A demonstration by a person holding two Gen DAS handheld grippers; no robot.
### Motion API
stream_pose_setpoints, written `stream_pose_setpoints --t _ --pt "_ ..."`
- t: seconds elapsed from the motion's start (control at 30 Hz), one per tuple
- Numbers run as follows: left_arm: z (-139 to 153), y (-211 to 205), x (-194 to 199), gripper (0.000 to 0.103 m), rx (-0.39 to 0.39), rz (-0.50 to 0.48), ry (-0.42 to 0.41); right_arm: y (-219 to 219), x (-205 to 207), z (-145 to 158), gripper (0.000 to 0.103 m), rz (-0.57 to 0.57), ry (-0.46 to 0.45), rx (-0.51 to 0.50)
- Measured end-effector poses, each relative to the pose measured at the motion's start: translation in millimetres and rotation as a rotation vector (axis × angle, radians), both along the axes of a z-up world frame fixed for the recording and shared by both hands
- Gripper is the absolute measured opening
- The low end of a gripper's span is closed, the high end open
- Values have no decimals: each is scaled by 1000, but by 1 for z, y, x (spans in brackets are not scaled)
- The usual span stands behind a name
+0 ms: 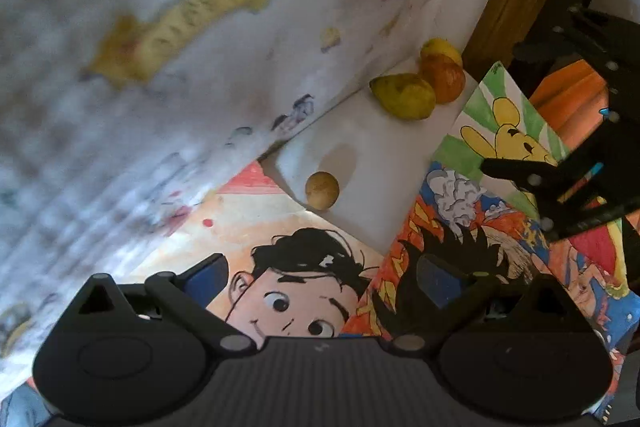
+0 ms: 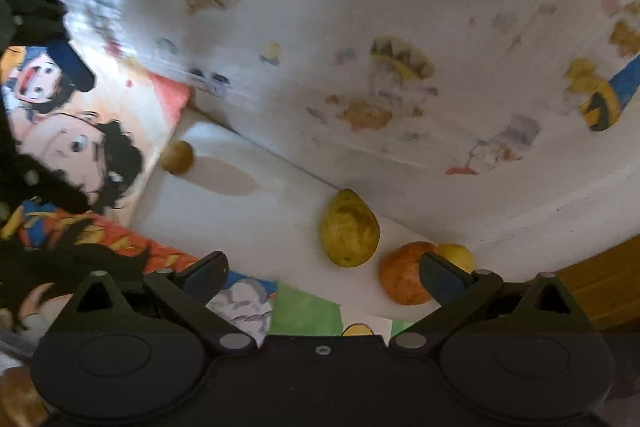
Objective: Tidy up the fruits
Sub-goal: 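Move both open tools toward the pear, apple and small brown fruit, then grasp the small brown round fruit with the left tool while the right tool grasps the yellow pear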
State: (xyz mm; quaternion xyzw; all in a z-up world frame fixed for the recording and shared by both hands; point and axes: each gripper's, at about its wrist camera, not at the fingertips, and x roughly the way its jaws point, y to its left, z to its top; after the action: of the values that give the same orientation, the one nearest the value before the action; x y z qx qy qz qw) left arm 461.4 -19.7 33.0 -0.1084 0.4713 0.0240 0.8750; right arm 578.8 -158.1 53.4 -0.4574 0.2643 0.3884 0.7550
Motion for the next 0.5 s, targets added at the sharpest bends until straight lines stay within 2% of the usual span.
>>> stream_pose_setpoints --t 0.17,0.3,0.5 --pt "-10 -4 14 102 5 -8 20 10 27 -16 96 -5 51 1" --pt "-18 -8 24 101 24 12 0 20 45 -31 88 14 63 -20" --pt "-26 -18 38 84 64 4 -42 30 68 -45 82 -23 71 0"
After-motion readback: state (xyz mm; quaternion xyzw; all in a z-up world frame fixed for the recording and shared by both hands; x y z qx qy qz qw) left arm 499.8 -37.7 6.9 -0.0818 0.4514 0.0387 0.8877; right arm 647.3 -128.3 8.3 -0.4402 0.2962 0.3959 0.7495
